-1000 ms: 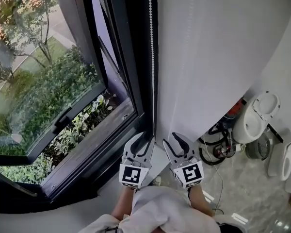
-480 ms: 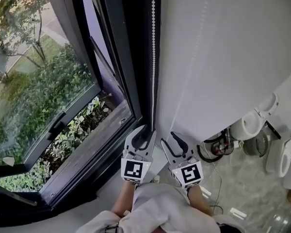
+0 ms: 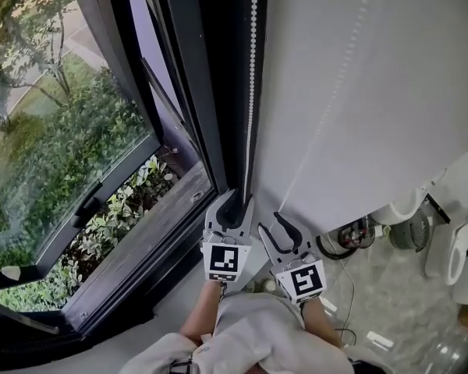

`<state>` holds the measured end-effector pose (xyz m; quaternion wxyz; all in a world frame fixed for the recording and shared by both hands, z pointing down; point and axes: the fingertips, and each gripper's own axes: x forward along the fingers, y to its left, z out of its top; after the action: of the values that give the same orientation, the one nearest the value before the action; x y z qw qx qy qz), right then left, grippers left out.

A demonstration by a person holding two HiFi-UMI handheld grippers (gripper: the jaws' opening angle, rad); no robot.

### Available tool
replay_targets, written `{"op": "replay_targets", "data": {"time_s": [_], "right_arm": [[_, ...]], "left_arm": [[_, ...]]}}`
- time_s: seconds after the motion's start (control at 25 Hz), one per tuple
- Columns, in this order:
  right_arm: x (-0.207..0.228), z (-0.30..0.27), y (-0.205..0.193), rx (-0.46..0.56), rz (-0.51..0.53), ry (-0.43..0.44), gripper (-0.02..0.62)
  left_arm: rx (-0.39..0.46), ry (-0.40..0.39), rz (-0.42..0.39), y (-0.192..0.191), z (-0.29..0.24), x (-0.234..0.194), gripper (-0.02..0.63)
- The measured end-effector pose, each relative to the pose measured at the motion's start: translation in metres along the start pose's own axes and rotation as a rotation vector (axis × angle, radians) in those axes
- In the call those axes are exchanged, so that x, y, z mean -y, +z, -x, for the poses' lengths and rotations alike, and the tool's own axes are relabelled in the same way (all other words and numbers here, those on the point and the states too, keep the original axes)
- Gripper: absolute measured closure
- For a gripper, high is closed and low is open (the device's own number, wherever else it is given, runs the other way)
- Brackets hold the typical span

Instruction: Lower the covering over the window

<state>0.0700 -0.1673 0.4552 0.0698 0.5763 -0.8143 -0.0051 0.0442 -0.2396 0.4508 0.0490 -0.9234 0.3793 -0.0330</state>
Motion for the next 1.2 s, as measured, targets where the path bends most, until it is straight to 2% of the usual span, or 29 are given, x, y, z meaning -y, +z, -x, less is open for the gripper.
{"op": "replay_targets", "data": {"time_s": [0.4, 0.56, 0.64, 0.68, 0.96, 1.2], "right_arm": [[0.010, 0.005, -0.007, -0.020, -0.008, 0.050, 0.443], [0.015, 0.005, -0.009, -0.018, -0.009, 0.072, 0.443], [0.015, 0.007, -0.009, -0.018, -0.010, 0.086, 0.446], [0.015, 0.008, -0.010, -0.019, -0.010, 0.093, 0.446], [0.010, 0.013, -0.006, -0.007, -0.003, 0.136, 0.446], [0.001, 0.017, 0.003, 0.014, 0.014, 0.171, 0.446]], "left_arm": [[-0.063, 0.106, -0.032, -0.010, -0.022, -0.008, 0.477], [-0.073, 0.177, -0.049, -0.012, -0.025, -0.014, 0.480], [-0.078, 0.218, -0.055, -0.013, -0.024, -0.017, 0.532], [-0.080, 0.227, -0.054, -0.012, -0.024, -0.017, 0.534], [-0.081, 0.191, -0.030, -0.011, -0.016, -0.013, 0.589], [-0.093, 0.154, -0.017, -0.015, 0.003, 0.004, 0.589]]}}
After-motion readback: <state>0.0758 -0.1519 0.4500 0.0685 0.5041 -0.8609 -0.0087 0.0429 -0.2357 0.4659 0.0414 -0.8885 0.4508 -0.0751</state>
